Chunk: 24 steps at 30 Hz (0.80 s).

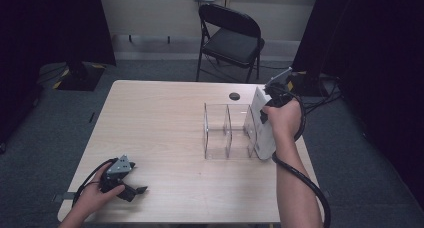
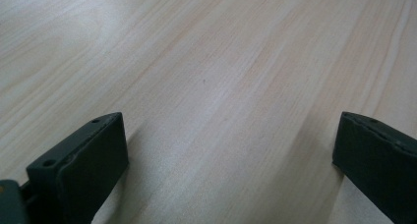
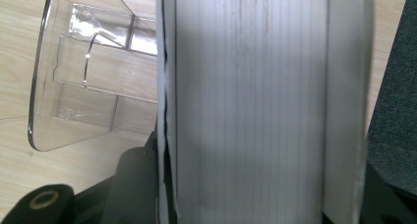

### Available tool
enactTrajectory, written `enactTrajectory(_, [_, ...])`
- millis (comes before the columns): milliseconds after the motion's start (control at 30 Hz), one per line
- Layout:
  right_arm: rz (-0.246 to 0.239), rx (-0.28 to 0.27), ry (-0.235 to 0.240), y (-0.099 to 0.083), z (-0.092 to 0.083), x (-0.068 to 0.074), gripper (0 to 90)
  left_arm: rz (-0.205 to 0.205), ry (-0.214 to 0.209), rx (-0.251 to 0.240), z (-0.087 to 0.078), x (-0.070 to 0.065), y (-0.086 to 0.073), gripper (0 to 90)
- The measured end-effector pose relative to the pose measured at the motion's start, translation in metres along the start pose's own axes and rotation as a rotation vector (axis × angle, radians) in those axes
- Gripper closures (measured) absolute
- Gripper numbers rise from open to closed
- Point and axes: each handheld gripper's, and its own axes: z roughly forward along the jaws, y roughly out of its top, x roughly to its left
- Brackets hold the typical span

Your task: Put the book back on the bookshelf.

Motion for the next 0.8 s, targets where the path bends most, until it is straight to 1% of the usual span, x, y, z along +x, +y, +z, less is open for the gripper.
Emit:
enactTrajectory(100, [-0.002,0.001,0.008,-0.001,-0.001,-0.001,50.6,0.000,0.000,0.000,0.000,0.000,0.000,0.0])
enactTrajectory(133, [0.005,-0.007,0.008,-0.001,-0.002,-0.001,50.1,0.000,0.000,0.000,0.000,0.000,0.000,0.0])
enactTrajectory(167, [0.002,-0.011,0.006,-0.001,-0.003,-0.001,49.5,0.001,0.000,0.000,0.000,0.000,0.000,0.0])
enactTrajectory(233, [0.008,-0.021,0.013,-0.003,-0.005,-0.002,48.0,-0.001,0.002,-0.007,0.000,0.000,0.000,0.0])
enactTrajectory(300, [0.007,-0.028,0.018,-0.004,-0.008,-0.003,45.6,-0.002,0.001,-0.010,0.001,0.000,0.000,0.0])
enactTrajectory(333, [0.013,-0.038,0.022,-0.005,-0.009,-0.002,42.6,-0.002,0.001,-0.010,0.001,0.000,0.000,0.0])
enactTrajectory(367, [0.008,-0.040,0.022,-0.005,-0.011,-0.002,40.8,-0.002,0.001,-0.010,0.001,0.000,0.000,0.0])
enactTrajectory(400, [0.009,-0.039,0.023,-0.006,-0.012,-0.001,39.6,0.000,0.000,0.001,0.000,0.000,0.000,0.0])
enactTrajectory(433, [0.009,-0.047,0.023,-0.007,-0.012,0.000,38.8,-0.002,0.001,-0.010,0.001,0.000,0.000,0.0])
enactTrajectory(500, [0.011,-0.049,0.023,-0.010,-0.013,0.001,36.7,-0.001,0.002,-0.009,0.001,0.000,0.000,0.0])
enactTrajectory(600, [0.015,-0.055,0.042,-0.014,-0.014,0.000,36.2,-0.001,0.002,-0.010,0.001,0.000,0.000,0.0])
enactTrajectory(800, [0.017,-0.073,0.054,-0.023,-0.014,-0.001,32.8,-0.002,0.003,-0.010,0.001,0.000,-0.001,0.0])
